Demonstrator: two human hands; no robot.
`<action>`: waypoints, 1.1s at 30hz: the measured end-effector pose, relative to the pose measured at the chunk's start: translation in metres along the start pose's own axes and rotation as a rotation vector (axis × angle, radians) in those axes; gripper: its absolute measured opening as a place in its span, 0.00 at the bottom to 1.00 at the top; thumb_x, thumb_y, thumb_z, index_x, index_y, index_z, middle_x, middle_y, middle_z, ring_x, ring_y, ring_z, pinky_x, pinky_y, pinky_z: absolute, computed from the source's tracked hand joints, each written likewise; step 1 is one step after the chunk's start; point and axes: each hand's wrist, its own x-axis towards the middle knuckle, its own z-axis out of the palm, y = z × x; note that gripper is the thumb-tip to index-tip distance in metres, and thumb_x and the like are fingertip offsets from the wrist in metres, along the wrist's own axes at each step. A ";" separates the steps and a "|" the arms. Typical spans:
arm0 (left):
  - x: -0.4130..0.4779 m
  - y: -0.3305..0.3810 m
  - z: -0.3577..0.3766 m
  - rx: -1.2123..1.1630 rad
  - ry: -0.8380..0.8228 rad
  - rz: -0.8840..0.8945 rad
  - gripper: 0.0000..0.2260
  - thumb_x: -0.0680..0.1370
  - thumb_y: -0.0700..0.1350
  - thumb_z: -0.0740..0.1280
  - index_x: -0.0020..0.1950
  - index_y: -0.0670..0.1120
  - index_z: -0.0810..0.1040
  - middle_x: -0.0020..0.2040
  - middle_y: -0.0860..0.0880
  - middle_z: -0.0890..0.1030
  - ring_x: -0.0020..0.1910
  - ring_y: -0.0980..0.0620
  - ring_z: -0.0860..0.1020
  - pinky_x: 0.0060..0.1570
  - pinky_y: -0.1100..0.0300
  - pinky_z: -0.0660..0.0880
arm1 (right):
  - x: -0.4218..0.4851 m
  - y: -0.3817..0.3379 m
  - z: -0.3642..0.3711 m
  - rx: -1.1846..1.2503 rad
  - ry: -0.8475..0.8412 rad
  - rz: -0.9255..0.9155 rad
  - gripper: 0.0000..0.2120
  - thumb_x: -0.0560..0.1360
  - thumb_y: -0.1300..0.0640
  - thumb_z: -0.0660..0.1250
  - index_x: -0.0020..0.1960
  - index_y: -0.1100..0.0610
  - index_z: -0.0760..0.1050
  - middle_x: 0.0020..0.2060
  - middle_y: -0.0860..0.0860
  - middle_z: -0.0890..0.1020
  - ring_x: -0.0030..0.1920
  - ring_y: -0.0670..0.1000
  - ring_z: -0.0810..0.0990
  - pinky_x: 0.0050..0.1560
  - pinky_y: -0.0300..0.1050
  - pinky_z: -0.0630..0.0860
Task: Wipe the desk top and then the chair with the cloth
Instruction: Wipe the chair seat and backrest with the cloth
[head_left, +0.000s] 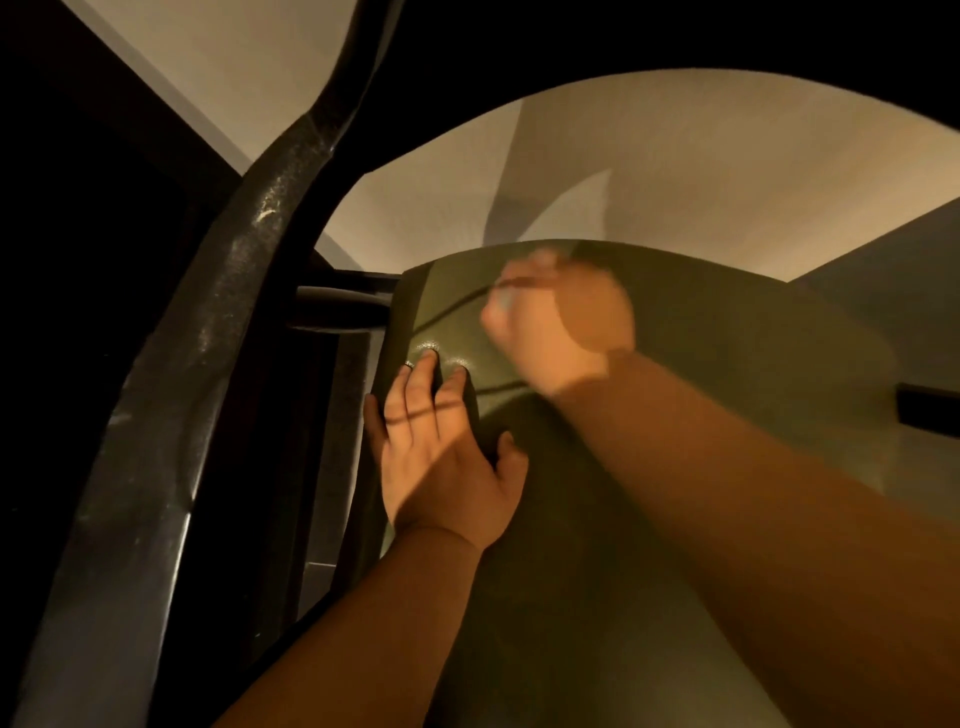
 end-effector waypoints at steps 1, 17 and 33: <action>0.000 0.000 0.000 0.002 0.000 0.001 0.35 0.72 0.60 0.63 0.75 0.44 0.67 0.78 0.41 0.66 0.78 0.39 0.62 0.76 0.31 0.60 | -0.014 -0.013 0.002 0.036 -0.044 -0.114 0.09 0.69 0.55 0.64 0.33 0.56 0.78 0.29 0.54 0.78 0.26 0.57 0.77 0.28 0.41 0.65; 0.000 0.001 -0.003 -0.022 0.033 0.021 0.34 0.73 0.58 0.63 0.75 0.42 0.70 0.77 0.41 0.66 0.77 0.38 0.64 0.78 0.33 0.57 | -0.027 0.003 -0.005 -0.030 -0.094 -0.051 0.08 0.73 0.54 0.66 0.40 0.56 0.81 0.38 0.55 0.81 0.36 0.60 0.80 0.35 0.43 0.69; 0.001 0.002 -0.003 -0.023 -0.009 -0.015 0.33 0.74 0.58 0.63 0.76 0.44 0.68 0.78 0.42 0.66 0.78 0.39 0.62 0.72 0.32 0.65 | -0.034 0.054 -0.023 -0.082 -0.081 0.095 0.13 0.81 0.51 0.60 0.51 0.58 0.81 0.48 0.58 0.81 0.43 0.61 0.79 0.40 0.47 0.70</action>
